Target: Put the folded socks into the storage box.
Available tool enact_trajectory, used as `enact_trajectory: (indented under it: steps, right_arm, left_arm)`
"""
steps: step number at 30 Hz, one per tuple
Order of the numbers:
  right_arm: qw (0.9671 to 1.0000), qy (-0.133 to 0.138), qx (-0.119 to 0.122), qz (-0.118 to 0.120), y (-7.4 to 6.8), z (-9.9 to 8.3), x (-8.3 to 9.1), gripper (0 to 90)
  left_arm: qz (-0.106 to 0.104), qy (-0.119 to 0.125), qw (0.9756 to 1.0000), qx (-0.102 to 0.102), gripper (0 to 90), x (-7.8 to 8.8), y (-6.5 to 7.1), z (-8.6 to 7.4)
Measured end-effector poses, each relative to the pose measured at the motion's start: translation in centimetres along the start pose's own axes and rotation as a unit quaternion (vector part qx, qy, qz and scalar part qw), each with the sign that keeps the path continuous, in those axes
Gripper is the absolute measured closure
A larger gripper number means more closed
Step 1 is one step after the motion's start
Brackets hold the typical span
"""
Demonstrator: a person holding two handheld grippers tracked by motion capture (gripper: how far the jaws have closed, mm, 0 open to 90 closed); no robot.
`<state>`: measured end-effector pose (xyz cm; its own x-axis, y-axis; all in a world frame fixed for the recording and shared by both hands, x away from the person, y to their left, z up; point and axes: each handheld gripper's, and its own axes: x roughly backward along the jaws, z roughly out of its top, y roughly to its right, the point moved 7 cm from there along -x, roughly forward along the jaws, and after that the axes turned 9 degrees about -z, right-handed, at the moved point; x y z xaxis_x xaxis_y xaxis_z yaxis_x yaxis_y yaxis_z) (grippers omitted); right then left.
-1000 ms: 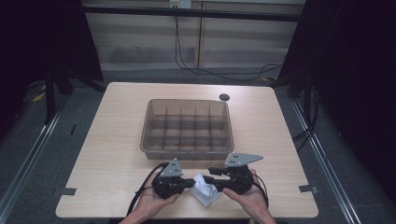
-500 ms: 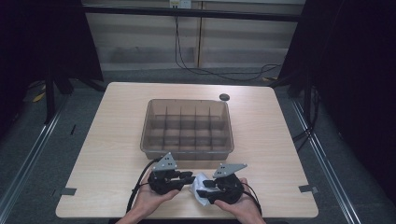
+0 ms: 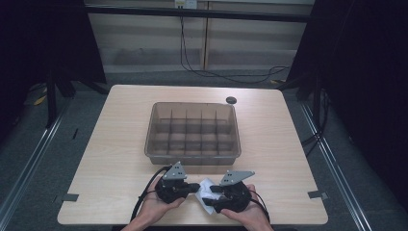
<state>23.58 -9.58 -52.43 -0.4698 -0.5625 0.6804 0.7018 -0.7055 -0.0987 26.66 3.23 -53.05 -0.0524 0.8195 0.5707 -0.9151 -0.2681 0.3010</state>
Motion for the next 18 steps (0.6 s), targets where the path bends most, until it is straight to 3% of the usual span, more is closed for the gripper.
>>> enact_trajectory:
  steps: [2, 11, 14, 16, 18]
  right_arm:
    - [0.9998, -0.004, 0.004, -0.020, 0.4, 0.0, 0.1, 39.4]
    - [0.9992, -0.021, 0.014, -0.032, 0.1, -0.3, -0.8, 35.3]
    - [0.9984, -0.028, 0.022, -0.044, 0.2, -0.5, -1.2, 33.7]
    - [0.9982, -0.034, 0.016, -0.046, 0.4, -0.5, -1.3, 33.5]
    - [0.9984, -0.035, 0.006, -0.044, 0.7, -0.6, -1.3, 33.5]
  left_arm:
    - [-0.002, -0.004, 1.0000, -0.001, 89.9, -0.1, 0.0, -0.2]
    - [0.007, -0.016, 0.9998, -0.007, 90.0, -0.3, -0.1, -1.1]
    - [0.002, -0.005, 1.0000, 0.005, 89.3, -0.1, -0.1, -0.9]
    - [0.005, 0.001, 0.9999, 0.012, 80.9, 0.2, -0.2, -0.7]
    - [0.013, -0.004, 0.9999, 0.004, 69.6, 1.0, -0.3, -0.9]
